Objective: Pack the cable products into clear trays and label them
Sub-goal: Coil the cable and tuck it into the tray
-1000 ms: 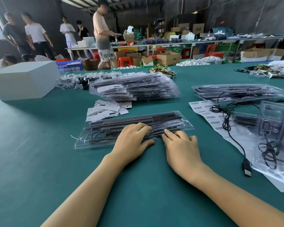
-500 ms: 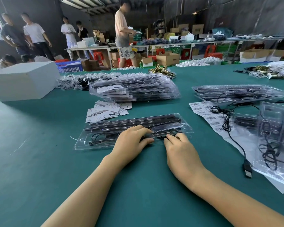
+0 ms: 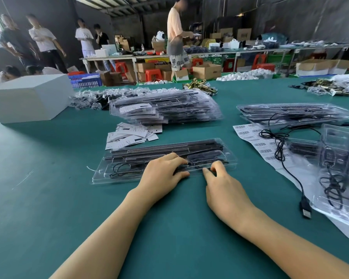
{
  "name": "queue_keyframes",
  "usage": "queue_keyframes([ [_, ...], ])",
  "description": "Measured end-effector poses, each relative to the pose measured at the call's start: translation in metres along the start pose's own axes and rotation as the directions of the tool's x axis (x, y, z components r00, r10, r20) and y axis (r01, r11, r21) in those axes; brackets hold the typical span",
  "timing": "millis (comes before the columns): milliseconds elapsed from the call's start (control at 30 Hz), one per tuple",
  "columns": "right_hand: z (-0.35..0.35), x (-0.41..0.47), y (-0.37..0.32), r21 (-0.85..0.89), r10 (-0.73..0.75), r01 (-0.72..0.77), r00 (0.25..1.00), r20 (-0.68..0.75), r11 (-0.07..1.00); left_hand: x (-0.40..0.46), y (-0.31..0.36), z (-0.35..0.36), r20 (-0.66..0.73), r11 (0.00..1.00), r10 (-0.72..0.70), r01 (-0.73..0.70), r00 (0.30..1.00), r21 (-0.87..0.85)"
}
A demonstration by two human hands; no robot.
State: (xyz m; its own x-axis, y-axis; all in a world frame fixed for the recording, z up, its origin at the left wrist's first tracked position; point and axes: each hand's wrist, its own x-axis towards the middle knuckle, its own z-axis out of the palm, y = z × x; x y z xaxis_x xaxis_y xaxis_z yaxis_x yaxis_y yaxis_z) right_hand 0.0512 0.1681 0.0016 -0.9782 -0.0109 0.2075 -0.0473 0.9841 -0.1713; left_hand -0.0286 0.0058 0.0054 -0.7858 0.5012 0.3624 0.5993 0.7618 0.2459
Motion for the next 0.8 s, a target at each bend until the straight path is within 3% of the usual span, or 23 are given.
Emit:
queue_keyframes([
  [167, -0.007, 0.007, 0.018, 0.000, 0.098, -0.100, 0.978, -0.183, 0.995, 0.001, -0.001, 0.000, 0.050, 1.000, 0.022, -0.022, 0.999, 0.009],
  [233, -0.012, 0.013, 0.032, -0.026, 0.057, -0.066, 0.963, -0.262, 0.998, 0.002, -0.003, 0.000, 0.060, 0.999, 0.036, -0.037, 0.998, 0.017],
  [333, -0.013, 0.021, 0.047, -0.053, -0.014, 0.009, 0.995, -0.100, 0.999, 0.001, -0.007, -0.001, 0.084, 0.997, 0.078, -0.080, 0.993, 0.019],
  [400, -0.008, 0.026, 0.052, 0.008, -0.039, 0.039, 0.998, 0.049, 0.999, 0.000, -0.007, -0.001, 0.080, 0.992, 0.117, -0.119, 0.990, 0.028],
  [467, -0.005, 0.029, 0.054, 0.088, -0.061, 0.051, 0.992, 0.110, 0.995, -0.002, -0.005, 0.000, 0.053, 0.986, 0.153, -0.157, 0.987, 0.062],
  [667, -0.009, 0.032, 0.055, 0.072, -0.109, 0.109, 0.994, 0.001, 0.991, -0.010, -0.008, -0.005, 0.063, 0.986, 0.165, -0.167, 0.984, 0.019],
  [800, -0.007, 0.033, 0.052, -0.141, -0.170, 0.171, 0.985, 0.013, 0.975, -0.014, -0.024, -0.019, 0.147, 0.993, 0.053, -0.067, 0.988, 0.092],
])
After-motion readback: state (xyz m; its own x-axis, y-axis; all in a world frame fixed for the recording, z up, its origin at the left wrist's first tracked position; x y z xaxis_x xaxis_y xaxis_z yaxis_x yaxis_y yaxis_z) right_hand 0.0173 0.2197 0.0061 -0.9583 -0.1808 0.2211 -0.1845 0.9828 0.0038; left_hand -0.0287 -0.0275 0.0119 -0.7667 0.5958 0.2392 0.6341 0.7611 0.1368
